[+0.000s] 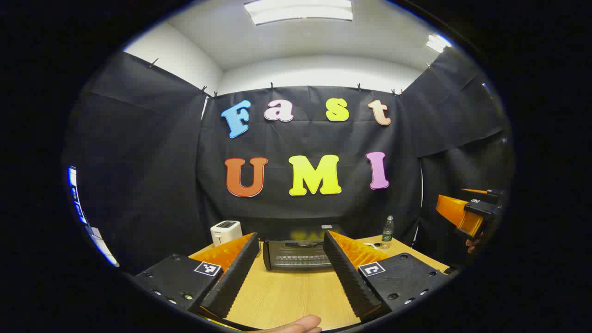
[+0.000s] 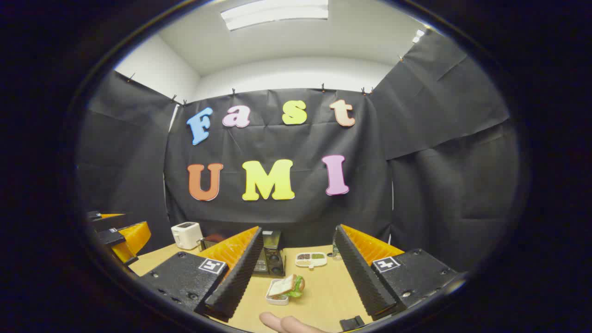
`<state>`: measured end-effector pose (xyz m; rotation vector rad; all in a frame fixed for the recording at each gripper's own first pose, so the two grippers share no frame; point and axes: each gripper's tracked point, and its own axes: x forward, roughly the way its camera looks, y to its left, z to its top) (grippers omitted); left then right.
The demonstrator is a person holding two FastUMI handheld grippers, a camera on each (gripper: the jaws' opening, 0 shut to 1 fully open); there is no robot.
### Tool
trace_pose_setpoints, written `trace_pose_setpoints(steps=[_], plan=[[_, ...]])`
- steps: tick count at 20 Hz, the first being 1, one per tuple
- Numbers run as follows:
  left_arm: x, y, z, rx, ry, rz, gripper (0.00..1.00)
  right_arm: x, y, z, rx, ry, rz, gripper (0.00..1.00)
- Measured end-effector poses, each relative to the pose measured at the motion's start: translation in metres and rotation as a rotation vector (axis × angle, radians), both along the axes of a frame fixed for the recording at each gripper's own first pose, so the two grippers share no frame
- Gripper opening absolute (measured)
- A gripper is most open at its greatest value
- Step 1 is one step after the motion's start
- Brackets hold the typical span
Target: Open the electric oven with the left hand, put the food in, and close the electric oven.
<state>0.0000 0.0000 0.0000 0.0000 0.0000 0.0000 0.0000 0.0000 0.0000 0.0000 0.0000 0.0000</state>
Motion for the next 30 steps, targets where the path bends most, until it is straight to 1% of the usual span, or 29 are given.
trace_pose_setpoints(steps=[3, 9, 13, 16, 18, 20, 22, 27, 30], plan=[[0.003, 0.001, -0.007, -0.034, 0.015, -0.003, 0.92, 0.002, 0.001, -0.002, -0.008, 0.005, 0.011, 0.96], [0.008, -0.003, -0.012, -0.07, 0.032, -0.017, 0.92, 0.003, -0.005, -0.006, -0.001, 0.009, 0.013, 0.96], [0.012, -0.001, -0.014, -0.061, 0.031, -0.019, 0.92, 0.006, -0.008, -0.011, -0.001, 0.016, 0.012, 0.96], [0.029, -0.003, -0.014, -0.046, 0.022, -0.023, 0.92, 0.01, -0.009, -0.015, 0.0, 0.022, 0.018, 0.96], [0.047, -0.009, -0.017, -0.05, 0.029, -0.042, 0.92, 0.015, -0.013, -0.019, 0.001, 0.025, 0.015, 0.96], [0.067, -0.019, -0.027, -0.068, 0.056, -0.077, 0.92, 0.02, -0.02, -0.022, 0.005, 0.031, 0.003, 0.96], [0.096, -0.025, -0.031, -0.079, 0.071, -0.109, 0.92, 0.026, -0.029, -0.024, 0.009, 0.036, -0.009, 0.96], [0.172, -0.028, -0.06, -0.061, 0.156, -0.1, 0.92, 0.045, -0.047, -0.031, 0.021, 0.043, -0.031, 0.96], [0.22, -0.038, -0.081, -0.071, 0.2, -0.12, 0.92, 0.054, -0.053, -0.036, 0.034, 0.05, -0.018, 0.96]])
